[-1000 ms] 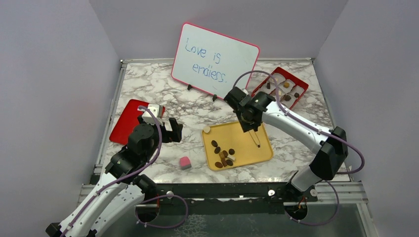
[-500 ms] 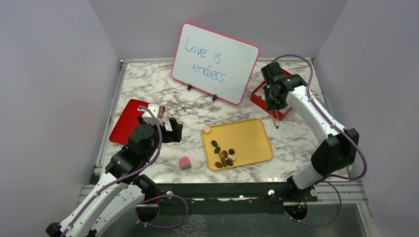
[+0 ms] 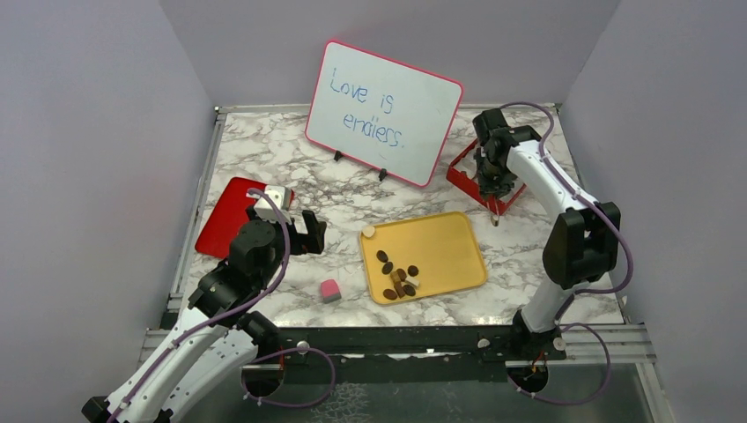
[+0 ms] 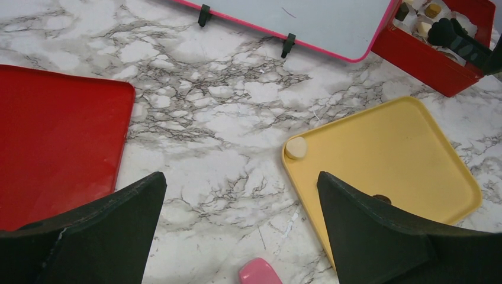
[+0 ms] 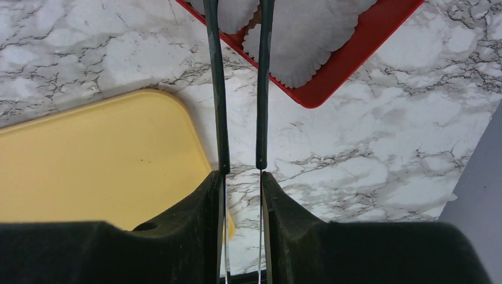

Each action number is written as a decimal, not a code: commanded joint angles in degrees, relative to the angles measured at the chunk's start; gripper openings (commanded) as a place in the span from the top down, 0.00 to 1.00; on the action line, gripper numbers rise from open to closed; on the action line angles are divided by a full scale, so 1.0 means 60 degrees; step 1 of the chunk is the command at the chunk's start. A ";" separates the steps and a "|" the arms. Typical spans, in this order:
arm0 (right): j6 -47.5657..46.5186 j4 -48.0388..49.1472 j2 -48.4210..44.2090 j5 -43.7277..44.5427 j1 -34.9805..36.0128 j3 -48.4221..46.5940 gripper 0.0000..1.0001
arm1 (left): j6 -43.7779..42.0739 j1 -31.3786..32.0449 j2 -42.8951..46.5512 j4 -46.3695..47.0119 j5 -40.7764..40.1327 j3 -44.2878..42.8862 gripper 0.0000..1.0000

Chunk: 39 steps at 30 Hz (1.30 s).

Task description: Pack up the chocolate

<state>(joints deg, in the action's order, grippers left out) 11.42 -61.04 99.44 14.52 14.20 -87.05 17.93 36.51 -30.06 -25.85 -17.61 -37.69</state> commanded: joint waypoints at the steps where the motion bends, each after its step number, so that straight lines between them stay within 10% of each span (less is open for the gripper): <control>1: -0.0106 0.0104 0.0090 -0.0218 -0.0149 -0.0101 0.70 | -0.0088 0.0023 -0.0060 0.0234 -0.0025 0.0064 0.01; 39: 0.0195 -0.0422 -0.0327 0.0072 -0.0246 0.0269 0.61 | -0.0103 0.0023 -0.0235 0.0292 0.0078 0.0042 0.01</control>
<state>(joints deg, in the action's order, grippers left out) 11.99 -61.63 99.53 14.28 12.99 -84.25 17.89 36.51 -31.46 -25.82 -17.56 -37.69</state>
